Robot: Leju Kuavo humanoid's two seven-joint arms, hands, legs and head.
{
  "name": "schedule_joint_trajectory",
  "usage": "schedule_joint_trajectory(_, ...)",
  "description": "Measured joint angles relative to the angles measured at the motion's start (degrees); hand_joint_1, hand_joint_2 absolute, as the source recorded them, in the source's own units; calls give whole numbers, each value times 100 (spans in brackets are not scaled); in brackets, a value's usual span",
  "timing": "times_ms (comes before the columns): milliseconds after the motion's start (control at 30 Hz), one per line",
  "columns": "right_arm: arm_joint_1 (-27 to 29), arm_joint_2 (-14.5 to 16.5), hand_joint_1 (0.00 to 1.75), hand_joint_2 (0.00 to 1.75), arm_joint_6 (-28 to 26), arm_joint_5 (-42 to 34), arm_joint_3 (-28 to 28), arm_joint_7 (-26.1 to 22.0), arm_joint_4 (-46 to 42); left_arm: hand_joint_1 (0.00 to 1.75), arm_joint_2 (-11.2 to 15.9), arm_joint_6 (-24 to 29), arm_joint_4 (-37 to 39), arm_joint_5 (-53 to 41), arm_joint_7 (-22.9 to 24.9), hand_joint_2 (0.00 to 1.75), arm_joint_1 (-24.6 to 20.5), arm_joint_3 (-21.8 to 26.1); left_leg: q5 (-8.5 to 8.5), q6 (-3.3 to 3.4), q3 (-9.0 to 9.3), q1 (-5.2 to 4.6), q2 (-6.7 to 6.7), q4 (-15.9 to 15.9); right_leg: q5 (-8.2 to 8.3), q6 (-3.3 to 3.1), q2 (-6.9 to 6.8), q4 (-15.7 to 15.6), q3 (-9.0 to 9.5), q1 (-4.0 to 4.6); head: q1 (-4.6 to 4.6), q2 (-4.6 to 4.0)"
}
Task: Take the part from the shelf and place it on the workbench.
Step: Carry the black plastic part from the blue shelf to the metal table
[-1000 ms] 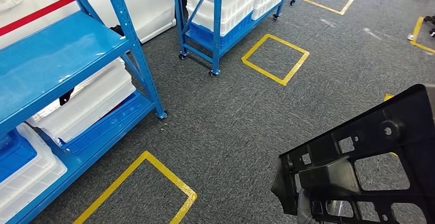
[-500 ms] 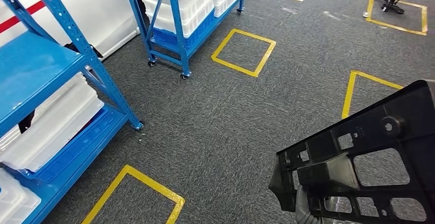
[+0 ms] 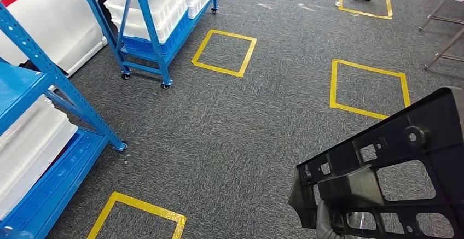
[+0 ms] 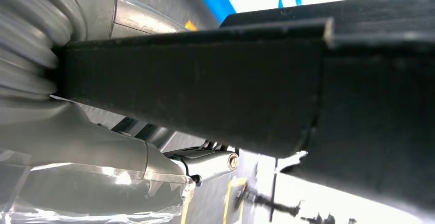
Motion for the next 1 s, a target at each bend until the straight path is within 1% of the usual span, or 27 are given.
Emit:
schedule_joint_trajectory(67,34,0,175,175,37,-33,-50,11,-62,0,-47,22,-2,-20,4,0,-4,0,-33,-45,36,-16,121,5,290,-46,-225,-814,448,34,1,0)
schedule_joint_trajectory(100,42,0,175,175,63,-44,-74,15,-93,0,-66,31,-3,-26,7,0,-4,0,-49,-74,51,-28,172,8,352,-79,-305,-1070,581,60,-5,0)
schedule_joint_trajectory(133,53,0,175,175,93,-55,-103,19,-122,0,-85,40,-4,-30,8,0,-9,0,-64,-104,63,-38,221,11,359,-111,-342,-1189,633,87,-9,0)
schedule_joint_trajectory(200,84,1,175,175,159,-78,-181,36,-174,0,-126,55,-10,-37,11,0,-26,-1,-84,-161,90,-46,326,3,369,-173,-222,-1208,619,104,-19,1)
schedule_joint_trajectory(233,102,1,175,175,187,-87,-225,44,-198,0,-145,62,-16,-43,12,0,-36,-2,-119,-189,98,-36,302,26,384,-205,-162,-1231,625,92,-17,1)
schedule_joint_trajectory(267,111,2,175,175,211,-96,-265,52,-225,0,-163,70,-23,-52,12,0,-40,-3,-210,-212,66,-24,197,132,402,-245,-102,-1258,633,77,-27,1)
schedule_joint_trajectory(300,113,3,175,175,229,-99,-294,56,-246,0,-174,79,-31,-62,13,0,-40,-3,-360,-230,-22,-11,45,354,421,-281,-43,-1282,644,59,-37,1)
schedule_joint_trajectory(333,114,3,175,175,243,-102,-314,58,-263,0,-182,87,-36,-70,14,0,-33,-3,-562,-240,-177,5,-140,712,430,-307,17,-1290,643,53,-49,0)
schedule_joint_trajectory(367,112,4,175,175,254,-104,-332,60,-274,0,-190,93,-38,-79,16,0,-22,-3,-764,-247,-372,9,-261,1134,434,-326,88,-1291,639,56,-61,0)
schedule_joint_trajectory(400,113,4,175,175,264,-104,-350,62,-276,0,-196,98,-40,-84,20,0,-11,-3,-895,-254,-550,12,-315,1503,434,-332,167,-1288,637,60,-63,0)
schedule_joint_trajectory(433,120,4,175,175,272,-104,-371,63,-278,0,-202,101,-41,-88,25,0,-1,-3,-921,-256,-663,12,-338,1717,434,-334,252,-1282,638,64,-63,0)
schedule_joint_trajectory(467,127,4,175,175,275,-104,-391,63,-279,0,-208,102,-44,-93,28,0,5,-3,-817,-253,-668,13,-350,1689,433,-333,338,-1273,642,66,-63,0)
schedule_joint_trajectory(500,134,4,175,175,278,-104,-408,64,-283,0,-213,103,-47,-99,31,0,6,-2,-611,-244,-570,15,-381,1432,429,-326,426,-1258,648,65,-63,0)
schedule_joint_trajectory(533,140,4,175,175,279,-104,-418,64,-291,0,-215,103,-50,-107,32,0,6,-2,-366,-229,-408,21,-469,1033,421,-314,509,-1238,650,61,-65,0)
schedule_joint_trajectory(567,141,4,175,175,281,-104,-425,64,-303,0,-216,103,-52,-117,32,0,5,-2,-186,-214,-252,29,-617,642,408,-294,589,-1205,639,65,-67,0)
schedule_joint_trajectory(600,140,3,175,175,285,-105,-429,64,-319,0,-216,102,-54,-129,34,0,5,-2,-80,-201,-139,38,-746,352,401,-266,662,-1172,616,62,-68,1)
schedule_joint_trajectory(633,143,3,175,175,289,-109,-433,63,-334,0,-218,102,-58,-144,35,0,2,-2,-51,-187,-85,36,-839,196,399,-232,726,-1150,584,55,-70,1)
schedule_joint_trajectory(667,151,2,175,175,292,-113,-438,63,-349,0,-220,101,-64,-161,37,0,-3,-2,-70,-171,-73,27,-862,154,408,-192,791,-1139,554,44,-73,1)
schedule_joint_trajectory(700,163,2,175,175,295,-116,-444,62,-362,0,-225,99,-74,-179,38,0,-11,-2,-61,-145,-66,24,-806,131,426,-148,856,-1145,528,33,-72,1)
schedule_joint_trajectory(733,178,2,175,175,295,-120,-453,61,-373,0,-234,98,-84,-194,38,0,-19,-1,-38,-107,-55,25,-734,101,425,-116,864,-1136,511,22,-74,0)
schedule_joint_trajectory(767,188,1,175,175,296,-122,-462,60,-384,0,-242,96,-94,-207,38,0,-23,1,-12,-62,-40,31,-660,64,372,-88,765,-1061,467,29,-63,0)
schedule_joint_trajectory(800,189,0,175,175,297,-124,-470,59,-391,0,-250,95,-103,-217,38,0,-24,2,12,-24,-32,37,-575,27,256,-66,604,-884,377,41,-47,0)
schedule_joint_trajectory(867,178,-2,175,175,299,-126,-478,57,-400,0,-255,92,-113,-231,38,0,-10,3,26,19,-27,18,-401,-2,-110,-28,225,-215,46,44,-21,0)
schedule_joint_trajectory(900,174,-3,175,175,301,-127,-480,57,-400,0,-255,92,-115,-242,39,0,-1,3,23,23,-30,8,-309,-2,-253,-6,141,141,-132,31,-19,0)
schedule_joint_trajectory(933,176,-3,175,175,303,-129,-483,58,-400,0,-255,92,-120,-253,39,0,5,4,16,23,-29,0,-222,-1,-308,12,95,372,-248,15,-20,0)
schedule_joint_trajectory(967,182,-3,175,175,307,-131,-487,60,-400,0,-256,91,-125,-263,39,0,6,4,7,18,-25,-2,-137,-1,-249,24,66,389,-254,2,-19,0)
schedule_joint_trajectory(1000,186,-4,175,175,310,-132,-492,61,-401,0,-258,89,-129,-271,40,0,2,4,-4,8,-16,-2,-62,-1,-100,29,30,184,-143,-6,-18,0)
